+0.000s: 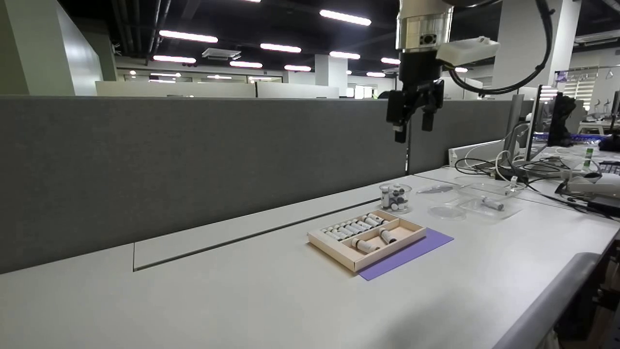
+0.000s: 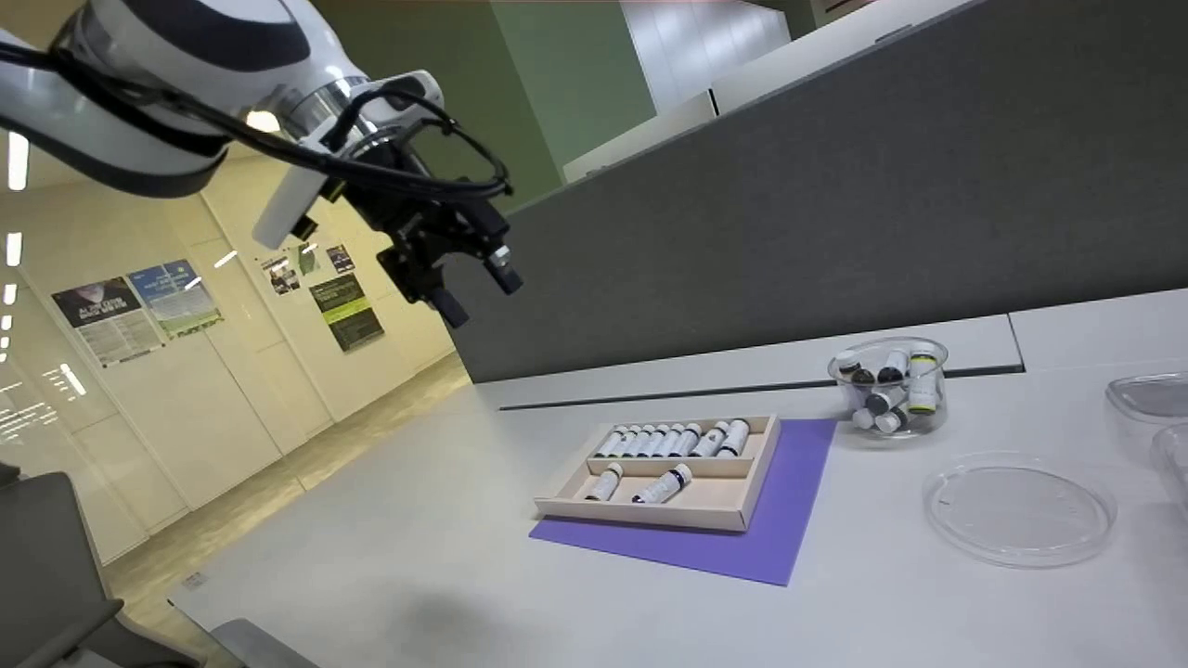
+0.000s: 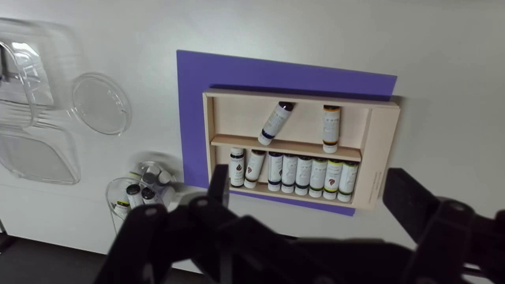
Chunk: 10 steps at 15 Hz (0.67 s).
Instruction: Remove a bottle from the bottom segment of the tray and put it in the big bowl
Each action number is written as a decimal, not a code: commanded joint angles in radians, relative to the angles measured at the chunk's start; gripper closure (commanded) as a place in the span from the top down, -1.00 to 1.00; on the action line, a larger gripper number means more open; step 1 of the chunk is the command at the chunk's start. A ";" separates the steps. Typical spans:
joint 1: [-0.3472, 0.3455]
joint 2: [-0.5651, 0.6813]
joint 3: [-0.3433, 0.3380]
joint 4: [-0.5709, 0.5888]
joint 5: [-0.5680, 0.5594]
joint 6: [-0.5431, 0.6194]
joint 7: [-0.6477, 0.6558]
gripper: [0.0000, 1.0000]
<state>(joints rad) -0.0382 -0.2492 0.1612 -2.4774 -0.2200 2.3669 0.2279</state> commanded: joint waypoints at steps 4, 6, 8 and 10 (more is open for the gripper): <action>-0.008 0.350 -0.140 0.286 0.152 0.071 -0.175 1.00; -0.011 0.460 -0.149 0.376 0.256 0.031 -0.237 1.00; -0.017 0.551 -0.145 0.449 0.320 -0.018 -0.266 1.00; -0.025 0.624 -0.139 0.515 0.368 -0.077 -0.273 1.00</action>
<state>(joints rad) -0.0544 0.2607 0.0172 -2.0951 0.0856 2.3883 -0.0284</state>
